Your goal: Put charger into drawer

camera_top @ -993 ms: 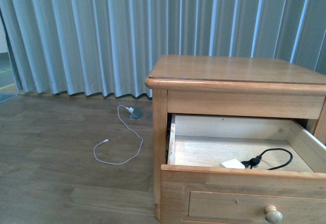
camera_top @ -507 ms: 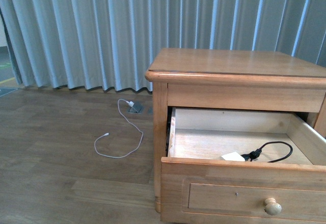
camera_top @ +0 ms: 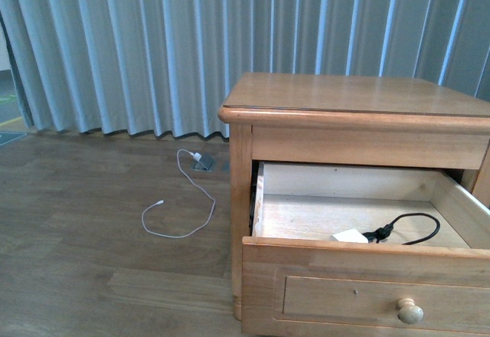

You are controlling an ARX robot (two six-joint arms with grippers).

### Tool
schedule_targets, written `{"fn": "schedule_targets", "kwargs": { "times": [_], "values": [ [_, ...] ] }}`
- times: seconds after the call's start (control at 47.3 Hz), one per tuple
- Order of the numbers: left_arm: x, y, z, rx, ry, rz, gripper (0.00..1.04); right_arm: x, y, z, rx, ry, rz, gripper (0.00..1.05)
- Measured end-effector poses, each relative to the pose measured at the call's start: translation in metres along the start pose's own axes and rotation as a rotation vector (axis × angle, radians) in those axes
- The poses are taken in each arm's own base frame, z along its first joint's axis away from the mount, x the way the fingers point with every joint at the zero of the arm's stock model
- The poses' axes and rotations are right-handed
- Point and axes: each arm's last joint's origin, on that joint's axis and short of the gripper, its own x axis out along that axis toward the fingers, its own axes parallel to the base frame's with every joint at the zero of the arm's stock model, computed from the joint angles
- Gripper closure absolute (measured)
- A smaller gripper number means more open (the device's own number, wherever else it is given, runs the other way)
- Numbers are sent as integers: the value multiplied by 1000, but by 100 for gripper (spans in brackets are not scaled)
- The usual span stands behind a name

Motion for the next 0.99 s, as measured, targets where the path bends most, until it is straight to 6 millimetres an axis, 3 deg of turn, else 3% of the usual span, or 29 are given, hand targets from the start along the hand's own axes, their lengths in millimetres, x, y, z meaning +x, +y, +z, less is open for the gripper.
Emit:
{"fn": "schedule_targets", "kwargs": {
  "times": [0.317,0.401,0.528,0.782,0.93,0.993],
  "values": [
    [0,0,0,0,0,0,101,0,0,0,1,2,0,8],
    [0,0,0,-1,0,-1,101,2,3,-3,23,215,16,8],
    [0,0,0,0,1,-2,73,20,9,-13,39,449,67,8],
    [0,0,-1,0,2,-2,29,78,23,-25,64,586,149,8],
    [0,0,-1,0,2,-2,6,115,33,-40,73,644,153,8],
    [0,0,-1,2,2,-2,6,128,37,-48,71,662,152,8]
  ]
}}
